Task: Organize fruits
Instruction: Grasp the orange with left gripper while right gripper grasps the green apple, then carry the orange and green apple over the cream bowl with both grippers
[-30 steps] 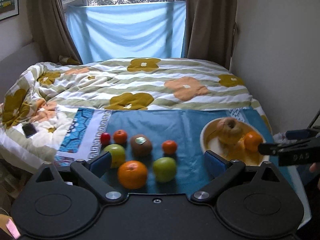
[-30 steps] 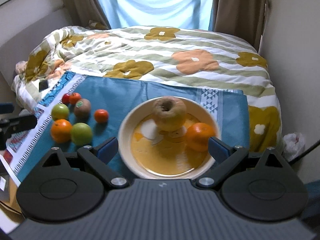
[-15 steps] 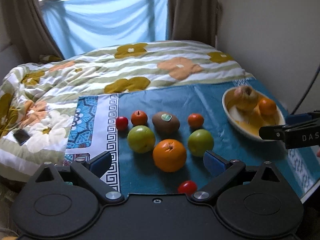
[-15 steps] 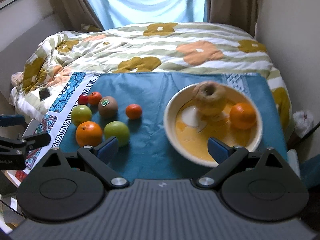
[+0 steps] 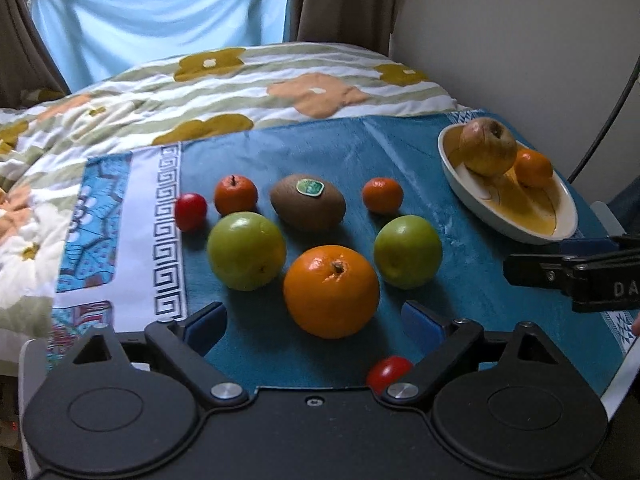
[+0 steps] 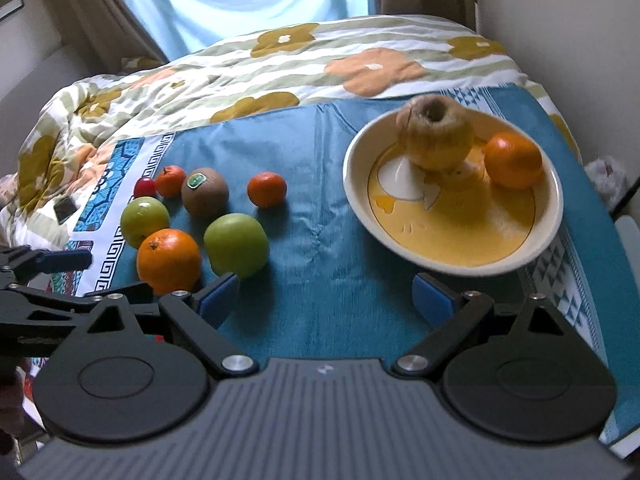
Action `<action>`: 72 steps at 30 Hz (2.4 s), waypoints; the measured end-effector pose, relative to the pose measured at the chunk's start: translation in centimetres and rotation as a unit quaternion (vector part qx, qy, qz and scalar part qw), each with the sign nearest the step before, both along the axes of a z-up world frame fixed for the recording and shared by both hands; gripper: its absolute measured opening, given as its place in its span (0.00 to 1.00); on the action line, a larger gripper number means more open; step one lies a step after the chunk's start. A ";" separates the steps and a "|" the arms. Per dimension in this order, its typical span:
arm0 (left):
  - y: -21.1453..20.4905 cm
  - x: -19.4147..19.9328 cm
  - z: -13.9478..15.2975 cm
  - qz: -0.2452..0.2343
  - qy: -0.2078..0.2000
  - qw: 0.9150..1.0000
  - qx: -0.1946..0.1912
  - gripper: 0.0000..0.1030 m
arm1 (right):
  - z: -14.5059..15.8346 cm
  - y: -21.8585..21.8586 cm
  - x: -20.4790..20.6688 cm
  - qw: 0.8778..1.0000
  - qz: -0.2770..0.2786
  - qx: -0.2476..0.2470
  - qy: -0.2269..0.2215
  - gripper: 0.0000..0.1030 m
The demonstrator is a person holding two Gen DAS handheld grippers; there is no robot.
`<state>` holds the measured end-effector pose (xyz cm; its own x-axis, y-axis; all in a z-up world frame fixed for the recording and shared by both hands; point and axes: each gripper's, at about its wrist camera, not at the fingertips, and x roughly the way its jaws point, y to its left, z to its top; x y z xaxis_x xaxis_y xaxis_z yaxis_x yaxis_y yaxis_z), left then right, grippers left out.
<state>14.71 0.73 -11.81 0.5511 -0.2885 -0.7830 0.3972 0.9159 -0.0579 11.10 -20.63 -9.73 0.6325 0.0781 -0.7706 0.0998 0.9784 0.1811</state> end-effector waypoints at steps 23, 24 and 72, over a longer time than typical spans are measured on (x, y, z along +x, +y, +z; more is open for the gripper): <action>-0.8 1.8 -2.4 -0.014 0.016 0.999 -0.028 0.64 | -3.4 0.2 1.9 0.999 0.009 0.025 0.033 1.00; -0.8 1.8 -2.4 -0.014 0.017 0.999 -0.029 0.64 | -3.4 0.1 1.9 0.999 0.009 0.027 0.033 1.00; 0.1 0.0 -1.2 0.002 -0.022 0.999 0.025 0.63 | -2.7 3.8 5.5 0.991 0.124 0.044 -0.017 0.61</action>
